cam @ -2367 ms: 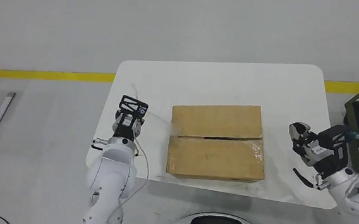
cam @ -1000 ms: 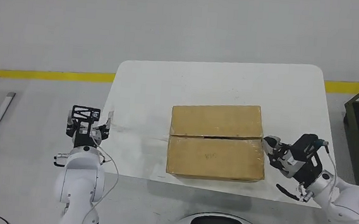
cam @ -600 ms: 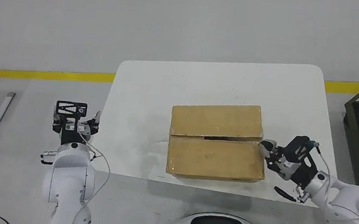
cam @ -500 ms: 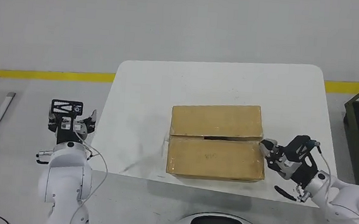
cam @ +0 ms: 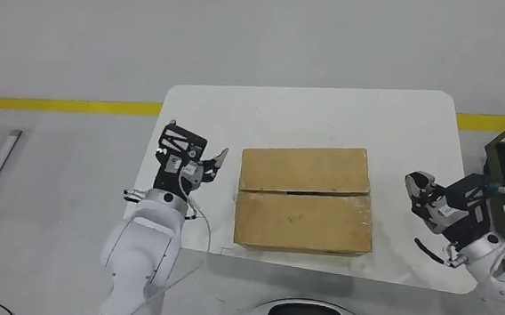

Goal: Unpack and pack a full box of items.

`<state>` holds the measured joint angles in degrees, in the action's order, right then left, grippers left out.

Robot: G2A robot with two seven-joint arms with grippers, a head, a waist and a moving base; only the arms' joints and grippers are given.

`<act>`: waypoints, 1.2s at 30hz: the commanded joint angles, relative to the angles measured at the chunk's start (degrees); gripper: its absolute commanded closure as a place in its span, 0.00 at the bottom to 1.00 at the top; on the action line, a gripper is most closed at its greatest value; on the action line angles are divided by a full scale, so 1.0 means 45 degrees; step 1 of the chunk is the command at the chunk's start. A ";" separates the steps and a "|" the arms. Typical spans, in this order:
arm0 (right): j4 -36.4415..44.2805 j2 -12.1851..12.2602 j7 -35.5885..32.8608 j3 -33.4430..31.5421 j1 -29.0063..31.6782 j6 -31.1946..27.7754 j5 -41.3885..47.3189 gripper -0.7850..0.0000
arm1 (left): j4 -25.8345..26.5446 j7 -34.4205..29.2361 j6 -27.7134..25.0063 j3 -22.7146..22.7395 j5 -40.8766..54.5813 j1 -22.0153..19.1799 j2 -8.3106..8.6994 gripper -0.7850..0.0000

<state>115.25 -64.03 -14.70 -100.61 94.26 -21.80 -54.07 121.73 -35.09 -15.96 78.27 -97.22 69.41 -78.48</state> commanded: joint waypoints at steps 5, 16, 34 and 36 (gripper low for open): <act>-0.0139 0.0016 0.0068 -0.0443 0.0302 0.0191 -0.0086 1.00 | -0.0953 -0.0256 -0.1192 -0.2722 0.0845 -0.0733 -0.0180 0.00; -0.0063 0.0013 0.0275 -0.0709 0.0762 0.0278 -0.0277 1.00 | -0.2550 -0.0714 -0.1840 -0.4896 -0.0102 -0.1516 -0.0355 0.00; -0.0193 0.0011 0.0452 -0.1011 0.0964 0.0308 -0.0245 1.00 | -0.4272 0.0465 -0.1383 -0.5465 -0.4615 -0.2579 -0.0311 0.00; -0.0183 0.0010 0.0450 -0.1005 0.0971 0.0312 -0.0245 1.00 | -0.4344 0.0938 -0.1198 -0.5500 -0.5040 -0.2630 -0.0303 0.00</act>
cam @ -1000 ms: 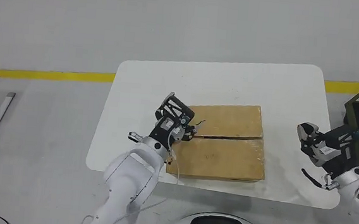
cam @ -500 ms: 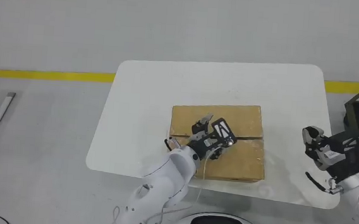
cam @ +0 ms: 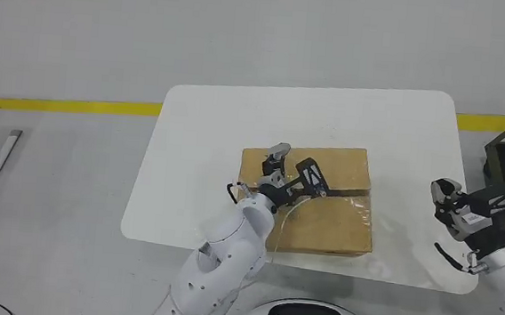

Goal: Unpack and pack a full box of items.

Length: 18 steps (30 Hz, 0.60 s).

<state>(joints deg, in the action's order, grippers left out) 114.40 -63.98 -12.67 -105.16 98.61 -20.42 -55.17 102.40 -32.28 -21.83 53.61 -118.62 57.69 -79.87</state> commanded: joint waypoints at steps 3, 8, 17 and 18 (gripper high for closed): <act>0.0013 -0.0004 -0.0025 0.0049 0.0005 0.0002 0.0002 1.00 | -0.0127 0.0848 0.0413 0.0005 -0.0665 -0.0038 0.0007 0.36; -0.0006 -0.0011 -0.0008 0.0157 -0.0014 0.0010 -0.0037 1.00 | -0.0016 0.2028 0.0474 0.0024 -0.1043 0.0092 0.0044 1.00; -0.0015 -0.0022 0.0009 0.0284 -0.0057 0.0051 -0.0069 1.00 | 0.0147 0.3452 -0.0545 0.0170 -0.1416 0.0356 0.0179 1.00; -0.0025 -0.0021 0.0002 0.0289 -0.0065 0.0034 -0.0080 1.00 | 0.0185 0.3544 -0.0681 0.0161 -0.1393 0.0373 0.0185 1.00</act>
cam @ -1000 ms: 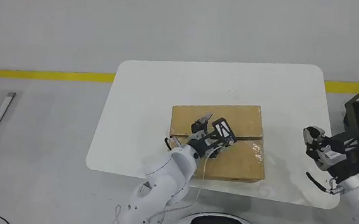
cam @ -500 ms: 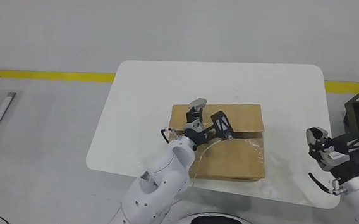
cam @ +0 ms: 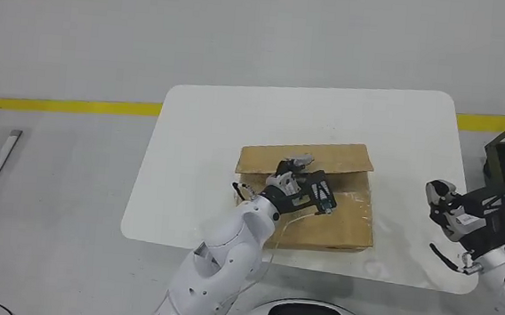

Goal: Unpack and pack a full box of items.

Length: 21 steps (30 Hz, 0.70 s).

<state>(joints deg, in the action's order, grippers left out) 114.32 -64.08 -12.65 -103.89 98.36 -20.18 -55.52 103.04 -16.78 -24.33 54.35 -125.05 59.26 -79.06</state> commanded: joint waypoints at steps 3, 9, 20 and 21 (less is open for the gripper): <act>-0.0032 0.0000 0.0007 0.0013 -0.0036 -0.0026 0.0015 1.00 | 0.0181 0.0118 -0.0301 0.0039 0.0114 0.0105 0.0011 1.00; -0.0034 0.0001 -0.0007 0.0011 -0.0097 -0.0022 0.0039 1.00 | 0.0501 0.0285 -0.0744 0.0124 0.0153 0.0278 0.0050 1.00; 0.0131 0.0003 -0.0070 -0.0078 -0.0087 -0.0033 0.0178 1.00 | 0.0833 0.0106 -0.0699 0.0160 -0.0195 -0.0192 0.0008 0.00; 0.0139 0.0003 -0.0079 -0.0081 -0.0087 -0.0029 0.0183 1.00 | 0.0733 0.0121 -0.0579 0.0117 -0.0188 -0.0336 -0.0022 0.00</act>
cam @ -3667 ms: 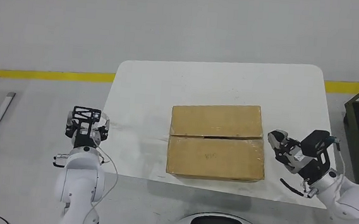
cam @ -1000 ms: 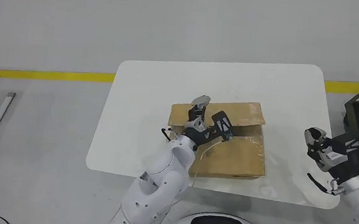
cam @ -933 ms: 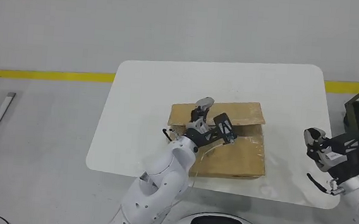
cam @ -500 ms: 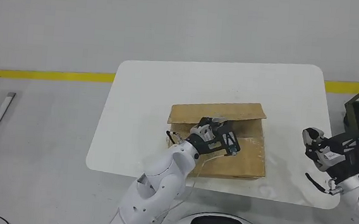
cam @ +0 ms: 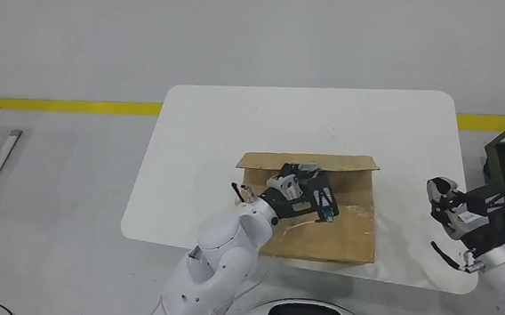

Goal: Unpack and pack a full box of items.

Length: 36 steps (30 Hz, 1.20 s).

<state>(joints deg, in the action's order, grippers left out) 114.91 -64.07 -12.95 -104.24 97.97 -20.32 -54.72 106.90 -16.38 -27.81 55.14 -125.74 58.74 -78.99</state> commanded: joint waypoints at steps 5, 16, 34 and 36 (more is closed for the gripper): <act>0.0089 0.0001 -0.0018 -0.0048 0.0004 0.0016 0.0035 1.00 | -0.1444 0.0187 0.1153 -0.0389 -0.0715 -0.1681 -0.0260 0.00; 0.0127 -0.0011 -0.0210 -0.0243 0.0121 0.0000 0.0848 1.00 | -0.5415 -0.0196 0.2742 -0.1092 -0.1287 -0.4220 -0.0869 0.00; -0.0425 0.0056 -0.2230 -0.0421 -0.0206 -0.1475 0.6841 1.00 | -0.6362 -0.1000 0.3067 -0.0991 -0.0719 -0.4584 -0.1357 0.00; -0.0512 0.0098 -0.2833 -0.0427 -0.0291 -0.1895 0.7807 0.96 | -0.5957 -0.1146 0.3139 -0.0690 -0.0417 -0.4326 -0.1334 0.00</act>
<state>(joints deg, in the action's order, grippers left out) 112.76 -63.73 -23.99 -106.17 96.85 -27.70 -22.89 78.89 -21.13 -13.88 51.19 -128.50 38.52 -85.07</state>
